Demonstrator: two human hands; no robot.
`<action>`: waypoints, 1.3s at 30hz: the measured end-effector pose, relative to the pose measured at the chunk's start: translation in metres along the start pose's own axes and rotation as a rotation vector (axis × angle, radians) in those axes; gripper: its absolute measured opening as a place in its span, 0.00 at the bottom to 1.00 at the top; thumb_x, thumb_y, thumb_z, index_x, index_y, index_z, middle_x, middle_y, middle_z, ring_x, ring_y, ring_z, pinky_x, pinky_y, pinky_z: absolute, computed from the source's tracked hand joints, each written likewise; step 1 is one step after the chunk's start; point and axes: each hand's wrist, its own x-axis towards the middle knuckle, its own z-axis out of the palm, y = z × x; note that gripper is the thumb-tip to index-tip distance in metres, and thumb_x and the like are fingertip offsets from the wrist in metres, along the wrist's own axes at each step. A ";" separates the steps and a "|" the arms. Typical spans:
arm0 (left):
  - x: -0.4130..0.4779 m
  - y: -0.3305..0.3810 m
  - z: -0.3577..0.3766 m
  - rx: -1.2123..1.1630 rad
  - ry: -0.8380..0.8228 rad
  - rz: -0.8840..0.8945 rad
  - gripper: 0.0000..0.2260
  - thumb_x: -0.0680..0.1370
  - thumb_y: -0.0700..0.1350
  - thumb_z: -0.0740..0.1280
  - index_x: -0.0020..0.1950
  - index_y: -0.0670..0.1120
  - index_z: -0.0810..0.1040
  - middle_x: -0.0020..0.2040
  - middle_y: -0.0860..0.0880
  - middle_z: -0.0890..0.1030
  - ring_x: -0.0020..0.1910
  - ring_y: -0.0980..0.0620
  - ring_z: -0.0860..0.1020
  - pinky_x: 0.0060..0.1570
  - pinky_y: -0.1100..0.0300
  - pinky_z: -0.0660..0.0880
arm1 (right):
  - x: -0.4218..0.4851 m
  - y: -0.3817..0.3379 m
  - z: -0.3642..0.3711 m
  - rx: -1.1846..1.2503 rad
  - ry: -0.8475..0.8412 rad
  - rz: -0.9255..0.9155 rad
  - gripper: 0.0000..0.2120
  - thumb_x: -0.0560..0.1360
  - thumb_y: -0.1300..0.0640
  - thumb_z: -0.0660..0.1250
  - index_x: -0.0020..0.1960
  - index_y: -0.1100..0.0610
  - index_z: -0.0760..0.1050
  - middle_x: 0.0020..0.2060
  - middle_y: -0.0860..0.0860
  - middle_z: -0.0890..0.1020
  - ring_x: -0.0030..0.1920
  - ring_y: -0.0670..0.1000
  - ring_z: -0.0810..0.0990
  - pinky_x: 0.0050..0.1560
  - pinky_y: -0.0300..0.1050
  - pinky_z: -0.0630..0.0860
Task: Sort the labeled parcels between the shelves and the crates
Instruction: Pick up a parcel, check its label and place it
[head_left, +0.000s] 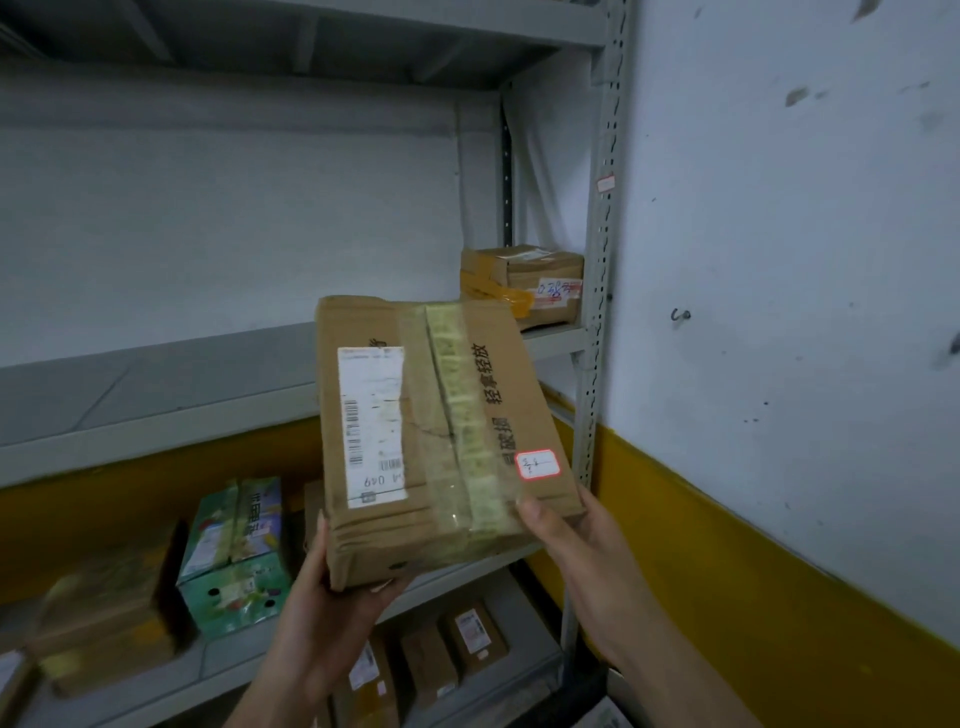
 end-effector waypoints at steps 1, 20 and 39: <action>-0.001 0.001 0.003 0.075 -0.011 0.014 0.18 0.86 0.55 0.55 0.63 0.54 0.83 0.61 0.44 0.84 0.58 0.41 0.83 0.54 0.40 0.81 | -0.001 0.002 0.001 0.009 0.012 -0.013 0.26 0.70 0.42 0.76 0.66 0.45 0.76 0.60 0.47 0.83 0.63 0.48 0.80 0.67 0.52 0.72; 0.056 -0.071 0.051 0.976 -0.388 0.080 0.32 0.76 0.49 0.71 0.77 0.63 0.64 0.64 0.67 0.76 0.59 0.72 0.76 0.52 0.72 0.77 | -0.027 0.095 -0.091 -0.213 0.423 0.057 0.21 0.77 0.48 0.68 0.69 0.48 0.73 0.60 0.44 0.83 0.61 0.46 0.81 0.61 0.47 0.78; 0.332 -0.355 -0.106 1.275 -0.596 -0.638 0.20 0.81 0.48 0.69 0.73 0.55 0.74 0.62 0.59 0.82 0.61 0.60 0.79 0.67 0.50 0.75 | 0.007 0.391 -0.191 -0.164 0.765 0.868 0.18 0.80 0.50 0.68 0.68 0.40 0.72 0.57 0.36 0.82 0.58 0.42 0.82 0.55 0.37 0.79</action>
